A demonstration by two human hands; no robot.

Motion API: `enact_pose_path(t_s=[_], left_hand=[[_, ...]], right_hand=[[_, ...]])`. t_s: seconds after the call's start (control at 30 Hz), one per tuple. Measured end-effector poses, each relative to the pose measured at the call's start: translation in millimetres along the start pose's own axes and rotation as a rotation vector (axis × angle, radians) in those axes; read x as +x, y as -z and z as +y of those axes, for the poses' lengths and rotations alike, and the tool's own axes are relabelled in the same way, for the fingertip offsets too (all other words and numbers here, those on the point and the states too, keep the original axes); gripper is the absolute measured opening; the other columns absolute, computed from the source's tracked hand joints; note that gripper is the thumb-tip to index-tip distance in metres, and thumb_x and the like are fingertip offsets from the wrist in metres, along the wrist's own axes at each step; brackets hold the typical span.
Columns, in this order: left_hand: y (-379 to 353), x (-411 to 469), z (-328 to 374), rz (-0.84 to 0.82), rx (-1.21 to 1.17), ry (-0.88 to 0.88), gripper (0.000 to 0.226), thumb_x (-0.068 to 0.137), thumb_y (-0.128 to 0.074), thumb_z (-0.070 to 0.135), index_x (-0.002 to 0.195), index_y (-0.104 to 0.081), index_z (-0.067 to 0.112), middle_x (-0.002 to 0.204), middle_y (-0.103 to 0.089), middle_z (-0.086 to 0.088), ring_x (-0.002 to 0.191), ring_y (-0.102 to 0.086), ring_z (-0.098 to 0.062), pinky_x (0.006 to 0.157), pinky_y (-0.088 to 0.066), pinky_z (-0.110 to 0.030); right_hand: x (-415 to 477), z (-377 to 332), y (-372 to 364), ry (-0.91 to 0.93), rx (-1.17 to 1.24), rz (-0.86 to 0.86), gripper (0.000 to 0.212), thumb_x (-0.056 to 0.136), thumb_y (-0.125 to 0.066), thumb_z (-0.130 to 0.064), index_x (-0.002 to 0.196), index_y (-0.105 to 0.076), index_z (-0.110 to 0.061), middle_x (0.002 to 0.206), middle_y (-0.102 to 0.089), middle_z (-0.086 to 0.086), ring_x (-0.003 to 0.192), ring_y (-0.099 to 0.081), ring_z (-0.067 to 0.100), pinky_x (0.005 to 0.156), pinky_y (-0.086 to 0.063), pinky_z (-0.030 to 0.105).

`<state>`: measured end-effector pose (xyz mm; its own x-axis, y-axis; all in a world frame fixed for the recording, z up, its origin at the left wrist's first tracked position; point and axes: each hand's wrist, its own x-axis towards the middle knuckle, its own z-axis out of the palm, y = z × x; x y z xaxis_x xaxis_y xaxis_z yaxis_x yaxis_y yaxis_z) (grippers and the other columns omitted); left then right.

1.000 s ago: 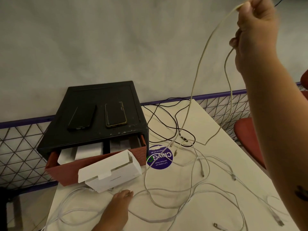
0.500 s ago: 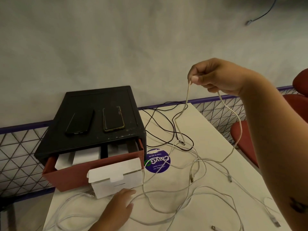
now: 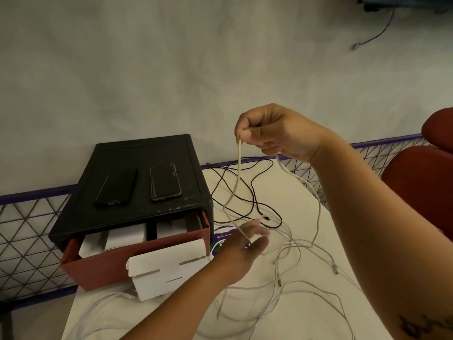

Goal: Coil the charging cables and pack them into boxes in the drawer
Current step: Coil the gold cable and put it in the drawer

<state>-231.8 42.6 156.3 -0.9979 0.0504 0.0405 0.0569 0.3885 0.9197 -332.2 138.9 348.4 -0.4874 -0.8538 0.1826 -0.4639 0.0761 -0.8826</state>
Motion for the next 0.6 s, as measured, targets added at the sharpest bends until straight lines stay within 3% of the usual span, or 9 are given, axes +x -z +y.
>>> enact_pose_path(t_s=[0.07,0.13,0.23,0.33,0.4,0.47,0.6], left_hand=[[-5,-3,10,0.044,-0.279,0.092,0.021,0.095,-0.044,0.029,0.081,-0.059,0.022,0.099,-0.061,0.016,0.098,-0.057,-0.004,0.074,-0.039,-0.007],[-1,-8,11,0.100,-0.476,0.176,0.032,0.097,-0.041,0.027,0.070,-0.053,0.014,0.075,-0.064,0.004,0.073,-0.062,-0.005,0.071,-0.044,-0.009],[17,-19,2,0.203,-0.514,0.208,0.034,0.095,-0.042,0.035,0.068,-0.047,0.015,0.054,-0.047,0.007,0.055,-0.047,-0.008,0.073,-0.052,-0.025],[41,-32,-4,0.337,-0.570,0.231,0.032,0.083,-0.049,0.044,0.068,-0.046,0.017,0.051,-0.034,0.007,0.051,-0.035,-0.010,0.060,-0.042,-0.026],[61,-41,-4,0.423,-0.754,0.197,0.033,0.078,-0.049,0.042,0.064,-0.043,0.013,0.047,-0.030,0.006,0.044,-0.029,-0.010,0.051,-0.035,-0.025],[81,-46,-2,0.492,-1.026,0.167,0.031,0.080,-0.049,0.037,0.063,-0.044,0.012,0.043,-0.027,0.006,0.035,-0.026,-0.007,0.041,-0.032,-0.020],[109,-44,14,0.526,-1.336,-0.018,0.022,0.069,-0.062,0.038,0.064,-0.061,0.017,0.042,-0.027,0.008,0.032,-0.024,-0.003,0.036,-0.031,-0.015]], right_hand=[[0,1,0,0.032,-0.073,0.173,0.015,0.085,-0.054,-0.007,0.073,-0.059,-0.013,0.045,-0.040,-0.014,0.039,-0.026,0.000,0.040,-0.021,0.013],[-2,6,7,0.047,-0.201,0.415,0.023,0.090,-0.054,-0.003,0.072,-0.056,-0.017,0.044,-0.047,-0.017,0.040,-0.038,-0.001,0.045,-0.027,0.009],[-8,28,28,0.005,-0.410,0.831,0.015,0.089,-0.058,-0.012,0.075,-0.061,-0.018,0.062,-0.053,-0.009,0.061,-0.047,0.005,0.059,-0.035,0.019],[-23,53,46,-0.152,-0.581,1.063,0.013,0.092,-0.054,-0.019,0.092,-0.066,-0.014,0.074,-0.057,0.002,0.072,-0.051,0.019,0.065,-0.036,0.025],[-38,71,50,-0.271,-0.808,1.073,0.017,0.094,-0.050,-0.020,0.099,-0.064,-0.012,0.081,-0.061,0.007,0.075,-0.054,0.026,0.066,-0.042,0.032],[-51,90,45,-0.315,-1.003,0.976,0.019,0.094,-0.048,-0.019,0.100,-0.064,-0.011,0.090,-0.063,0.012,0.078,-0.057,0.032,0.068,-0.049,0.041],[-60,113,7,-0.312,-1.221,0.563,0.021,0.094,-0.045,-0.018,0.101,-0.065,-0.017,0.099,-0.060,0.007,0.083,-0.058,0.029,0.066,-0.049,0.035]])
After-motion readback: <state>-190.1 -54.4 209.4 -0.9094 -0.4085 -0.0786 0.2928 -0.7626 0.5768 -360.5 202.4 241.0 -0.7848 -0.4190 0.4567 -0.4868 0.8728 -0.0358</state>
